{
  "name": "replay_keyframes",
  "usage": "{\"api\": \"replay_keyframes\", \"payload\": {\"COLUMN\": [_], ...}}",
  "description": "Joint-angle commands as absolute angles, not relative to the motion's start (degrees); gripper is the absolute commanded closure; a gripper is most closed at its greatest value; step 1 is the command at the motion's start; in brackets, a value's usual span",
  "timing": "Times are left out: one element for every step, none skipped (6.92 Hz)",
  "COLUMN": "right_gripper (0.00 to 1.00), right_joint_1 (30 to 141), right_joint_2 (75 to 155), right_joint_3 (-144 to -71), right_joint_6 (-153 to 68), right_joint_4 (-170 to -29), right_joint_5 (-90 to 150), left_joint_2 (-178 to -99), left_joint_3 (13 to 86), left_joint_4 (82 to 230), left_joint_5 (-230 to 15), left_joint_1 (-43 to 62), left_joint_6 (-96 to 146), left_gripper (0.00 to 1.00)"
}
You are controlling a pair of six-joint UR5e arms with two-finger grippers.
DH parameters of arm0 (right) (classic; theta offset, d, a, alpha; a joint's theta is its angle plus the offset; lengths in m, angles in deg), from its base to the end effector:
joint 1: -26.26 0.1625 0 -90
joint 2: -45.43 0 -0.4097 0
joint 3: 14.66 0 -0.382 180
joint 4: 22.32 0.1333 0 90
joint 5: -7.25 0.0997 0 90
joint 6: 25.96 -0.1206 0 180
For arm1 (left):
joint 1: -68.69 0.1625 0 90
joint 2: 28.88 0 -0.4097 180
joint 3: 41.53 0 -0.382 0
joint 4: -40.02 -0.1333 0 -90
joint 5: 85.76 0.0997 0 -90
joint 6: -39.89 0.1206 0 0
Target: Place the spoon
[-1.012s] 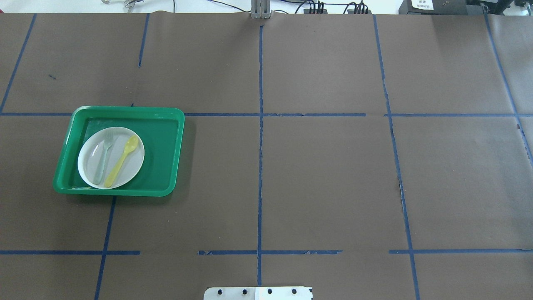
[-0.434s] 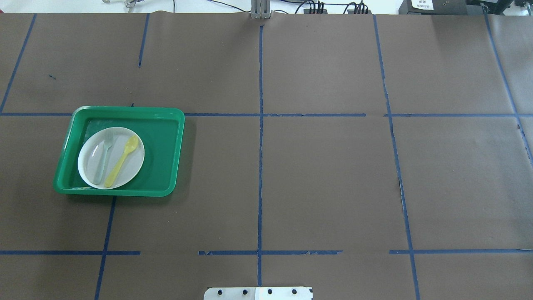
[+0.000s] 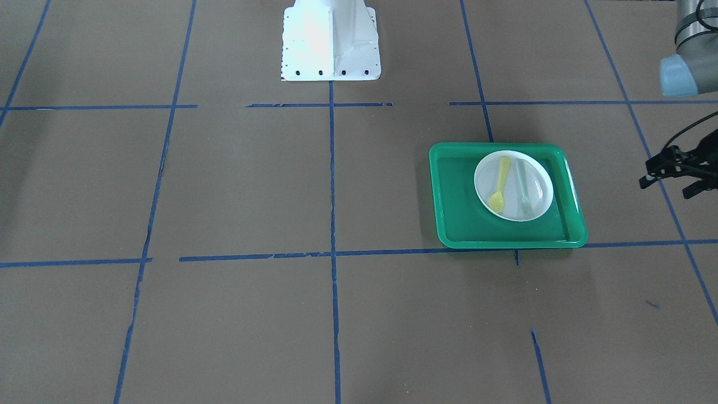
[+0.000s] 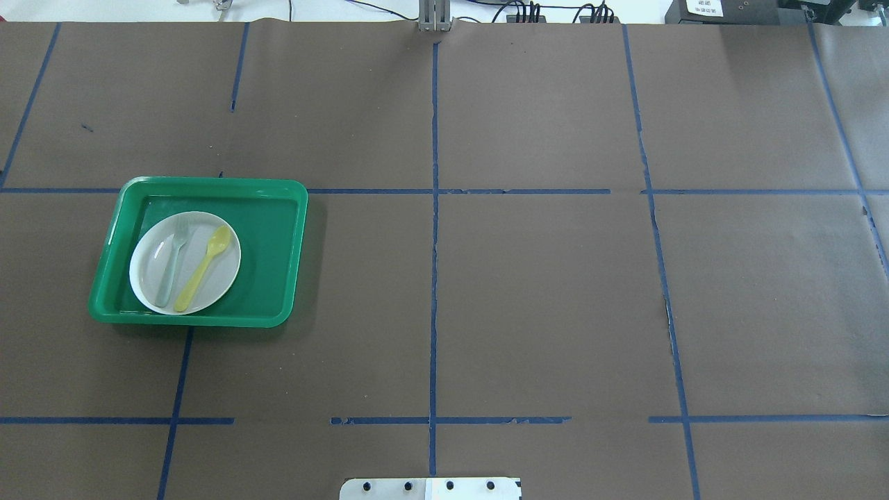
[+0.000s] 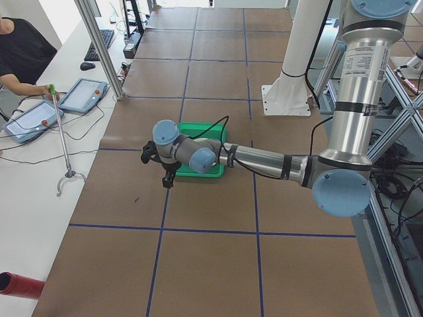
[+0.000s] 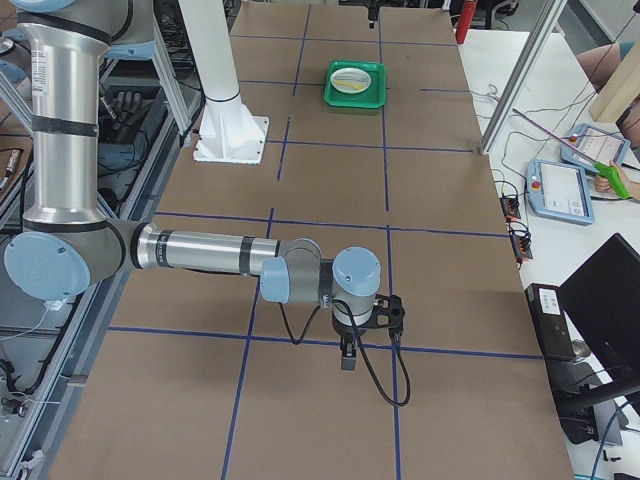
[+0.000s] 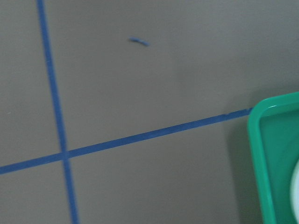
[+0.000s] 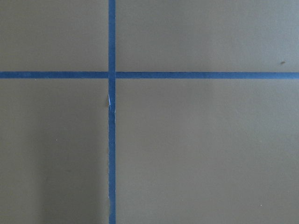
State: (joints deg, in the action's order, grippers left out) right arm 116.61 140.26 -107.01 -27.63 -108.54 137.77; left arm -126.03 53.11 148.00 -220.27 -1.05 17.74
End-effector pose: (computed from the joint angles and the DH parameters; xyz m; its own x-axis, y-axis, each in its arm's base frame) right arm 0.0577 -0.4486 0.6767 0.7598 0.0190 0.6499 -0.0283 0.9996 0.0037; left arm 0.1462 -0.5368 0.5161 0.6213 0.2241 -0.7508 -0.0716 0.9704 0.2304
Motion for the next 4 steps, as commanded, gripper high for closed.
{"api": "replay_keyframes", "payload": {"right_gripper": [0.00, 0.00, 0.00, 0.00], "right_joint_1": [116.61, 116.61, 116.61, 116.61], "right_joint_2": [140.26, 140.26, 140.26, 140.26], "right_joint_3": [-107.04, -107.04, -107.04, -107.04], "right_joint_6": [-27.63, -27.63, -27.63, -27.63], "right_joint_4": [-108.54, -108.54, -108.54, -108.54], "right_joint_5": [137.77, 137.77, 137.77, 137.77], "left_joint_2": [-131.42, -131.79, -131.80, -131.80], "left_joint_3": [56.29, 56.38, 56.29, 56.46], "left_joint_4": [148.04, 148.13, 148.13, 148.30], "left_joint_5": [-214.18, -207.82, -204.45, -204.67], "left_joint_1": [11.94, 17.75, 21.11, 21.32], "left_joint_6": [3.03, 2.19, 2.01, 2.36], "left_gripper": [0.09, 0.10, 0.11, 0.13]}}
